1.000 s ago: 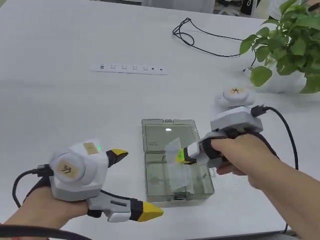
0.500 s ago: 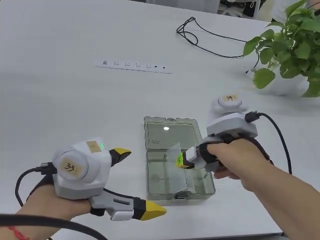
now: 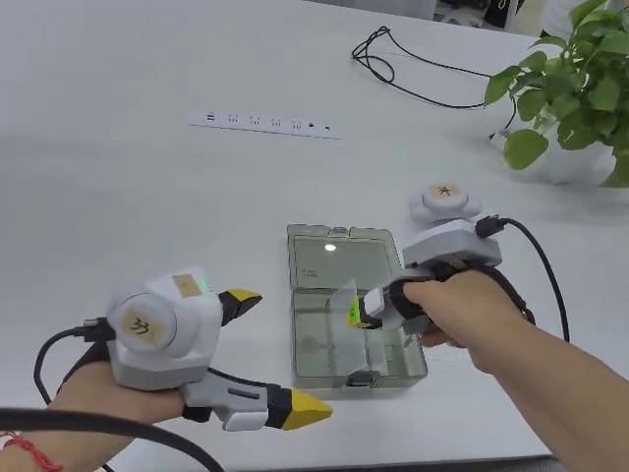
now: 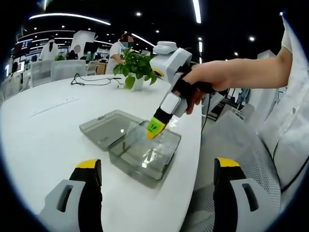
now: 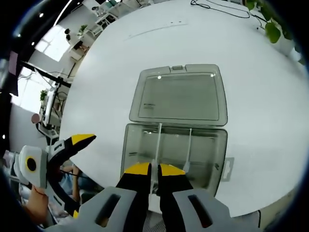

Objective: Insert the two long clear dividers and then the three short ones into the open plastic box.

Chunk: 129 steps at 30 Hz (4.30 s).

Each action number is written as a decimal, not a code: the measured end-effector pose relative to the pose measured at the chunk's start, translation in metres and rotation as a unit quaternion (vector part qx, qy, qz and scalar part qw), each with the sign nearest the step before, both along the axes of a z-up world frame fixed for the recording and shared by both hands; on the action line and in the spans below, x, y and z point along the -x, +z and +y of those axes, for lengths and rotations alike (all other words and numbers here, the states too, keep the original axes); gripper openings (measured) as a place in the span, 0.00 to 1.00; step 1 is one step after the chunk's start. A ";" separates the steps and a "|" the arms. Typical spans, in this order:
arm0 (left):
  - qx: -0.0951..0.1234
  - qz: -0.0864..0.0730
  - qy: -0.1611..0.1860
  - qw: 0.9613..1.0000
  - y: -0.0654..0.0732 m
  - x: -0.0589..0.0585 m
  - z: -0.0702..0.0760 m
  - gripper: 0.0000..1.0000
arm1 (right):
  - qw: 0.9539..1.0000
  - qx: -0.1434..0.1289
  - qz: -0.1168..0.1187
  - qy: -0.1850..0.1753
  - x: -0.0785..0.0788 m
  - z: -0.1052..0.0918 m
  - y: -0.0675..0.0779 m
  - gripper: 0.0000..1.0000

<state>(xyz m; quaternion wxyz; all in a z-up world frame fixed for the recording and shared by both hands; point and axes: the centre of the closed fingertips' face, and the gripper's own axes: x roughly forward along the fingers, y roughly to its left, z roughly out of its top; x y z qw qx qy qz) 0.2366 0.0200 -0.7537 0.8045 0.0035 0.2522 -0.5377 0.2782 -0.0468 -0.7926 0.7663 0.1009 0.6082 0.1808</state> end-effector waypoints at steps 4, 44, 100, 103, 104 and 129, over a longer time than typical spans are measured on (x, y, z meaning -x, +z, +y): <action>0.001 0.001 0.002 1.000 0.000 0.000 0.000 0.99 | 1.000 0.011 -0.007 0.011 -0.001 0.001 -0.001 0.07; -0.014 0.002 0.002 1.000 -0.003 0.001 0.003 1.00 | 0.997 0.002 -0.032 0.071 -0.001 0.016 -0.028 0.10; -0.037 -0.012 0.034 0.999 0.020 -0.001 -0.002 1.00 | 0.859 0.040 -0.198 0.471 0.010 -0.111 0.002 0.48; -0.037 -0.013 0.034 0.999 0.020 -0.002 -0.001 1.00 | 0.835 0.059 -0.198 0.510 0.010 -0.114 -0.009 0.48; -0.038 -0.013 0.034 0.999 0.020 -0.002 -0.001 1.00 | 0.829 0.061 -0.199 0.520 0.010 -0.114 -0.011 0.48; -0.038 -0.009 0.038 0.999 0.020 -0.004 -0.001 0.99 | 0.770 0.117 -0.158 0.608 0.000 -0.137 -0.060 0.41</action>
